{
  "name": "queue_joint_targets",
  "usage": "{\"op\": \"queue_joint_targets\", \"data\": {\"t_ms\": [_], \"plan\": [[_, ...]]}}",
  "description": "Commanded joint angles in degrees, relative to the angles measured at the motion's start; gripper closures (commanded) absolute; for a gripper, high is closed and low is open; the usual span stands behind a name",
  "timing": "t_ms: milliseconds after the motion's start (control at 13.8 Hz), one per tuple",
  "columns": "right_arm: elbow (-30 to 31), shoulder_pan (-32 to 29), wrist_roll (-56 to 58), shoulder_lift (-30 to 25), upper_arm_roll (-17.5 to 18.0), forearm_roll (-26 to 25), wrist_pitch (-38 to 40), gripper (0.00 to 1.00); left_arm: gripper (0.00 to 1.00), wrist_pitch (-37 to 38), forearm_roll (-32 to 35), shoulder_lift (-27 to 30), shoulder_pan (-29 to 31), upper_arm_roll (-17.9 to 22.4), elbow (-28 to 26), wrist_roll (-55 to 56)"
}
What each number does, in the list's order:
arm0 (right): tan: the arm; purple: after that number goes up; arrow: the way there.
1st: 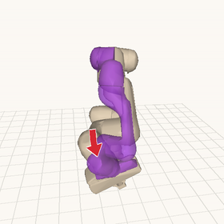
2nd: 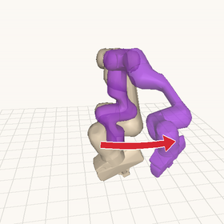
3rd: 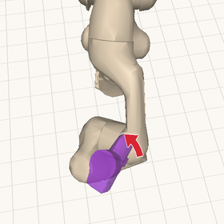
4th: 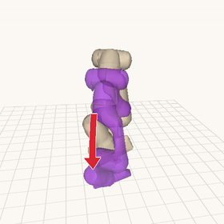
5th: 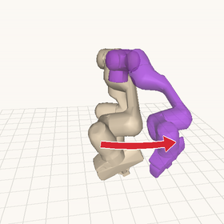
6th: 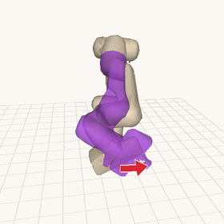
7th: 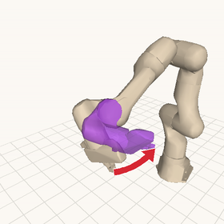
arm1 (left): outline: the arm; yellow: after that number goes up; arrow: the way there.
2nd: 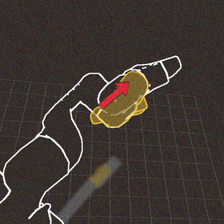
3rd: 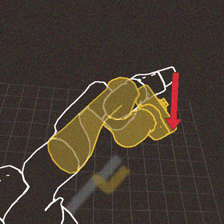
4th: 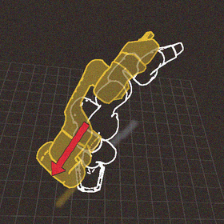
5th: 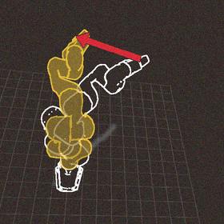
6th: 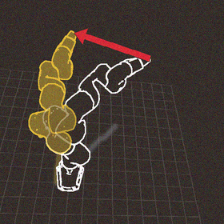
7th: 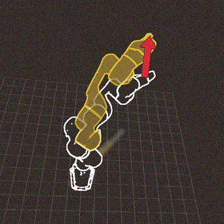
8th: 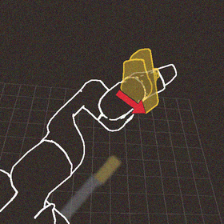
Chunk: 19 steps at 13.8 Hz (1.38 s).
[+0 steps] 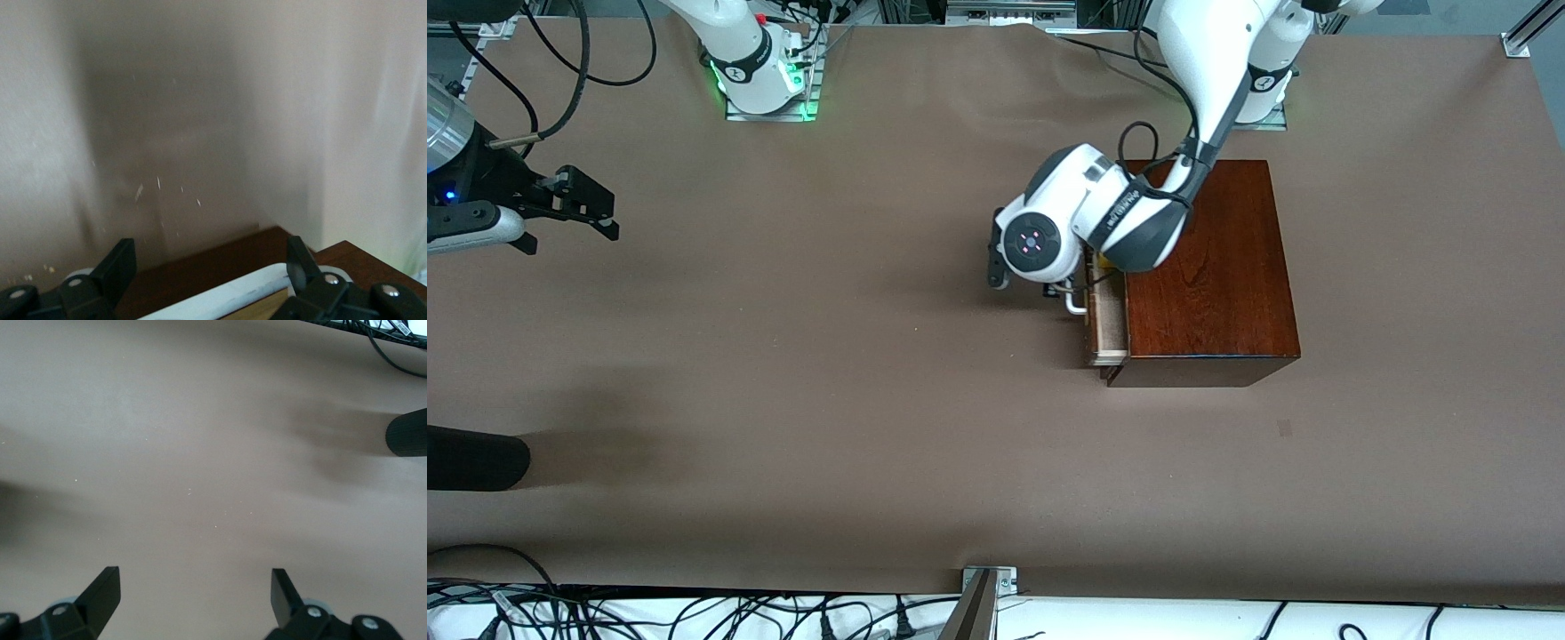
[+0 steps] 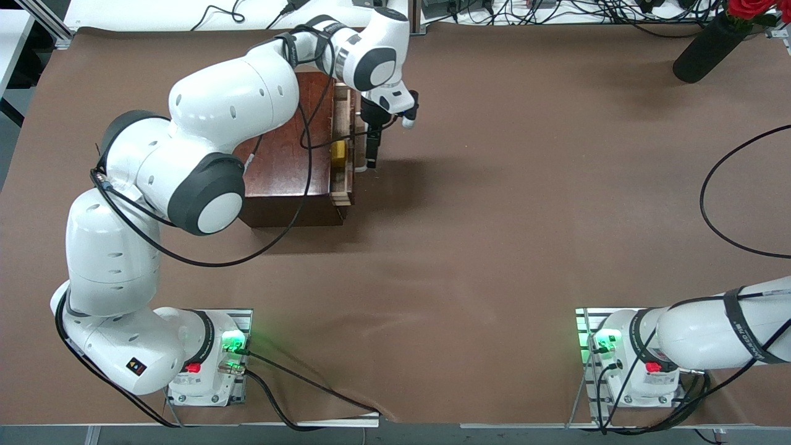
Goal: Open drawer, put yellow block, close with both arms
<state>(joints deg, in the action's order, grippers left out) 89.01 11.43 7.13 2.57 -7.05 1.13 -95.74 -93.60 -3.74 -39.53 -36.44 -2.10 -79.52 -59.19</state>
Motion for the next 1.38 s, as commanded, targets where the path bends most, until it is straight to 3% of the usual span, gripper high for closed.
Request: {"op": "queue_joint_targets", "data": {"t_ms": [0,581,798,944,1306], "plan": [[-0.68,-0.09,0.07,0.07,0.19,0.28,0.29,0.0,0.0,3.42,2.43,0.51,3.03,0.08,0.68,-3.13],[-0.68,-0.09,0.07,0.07,0.19,0.37,0.56,0.0,0.0,3.08,1.37,4.1,3.57,0.08,1.56,-2.16],[-0.68,-0.09,-0.01,0.07,0.19,0.45,0.56,0.0,0.0,2.81,1.63,8.4,6.37,0.16,2.17,0.72],[-0.68,-0.09,-0.19,0.07,0.19,0.45,0.73,0.0,0.0,3.07,1.99,10.51,8.75,0.25,5.32,8.17],[-0.68,-0.09,-0.1,0.07,0.11,0.45,0.73,0.0,0.0,5.63,1.9,13.32,16.48,0.95,10.35,14.34]]}}
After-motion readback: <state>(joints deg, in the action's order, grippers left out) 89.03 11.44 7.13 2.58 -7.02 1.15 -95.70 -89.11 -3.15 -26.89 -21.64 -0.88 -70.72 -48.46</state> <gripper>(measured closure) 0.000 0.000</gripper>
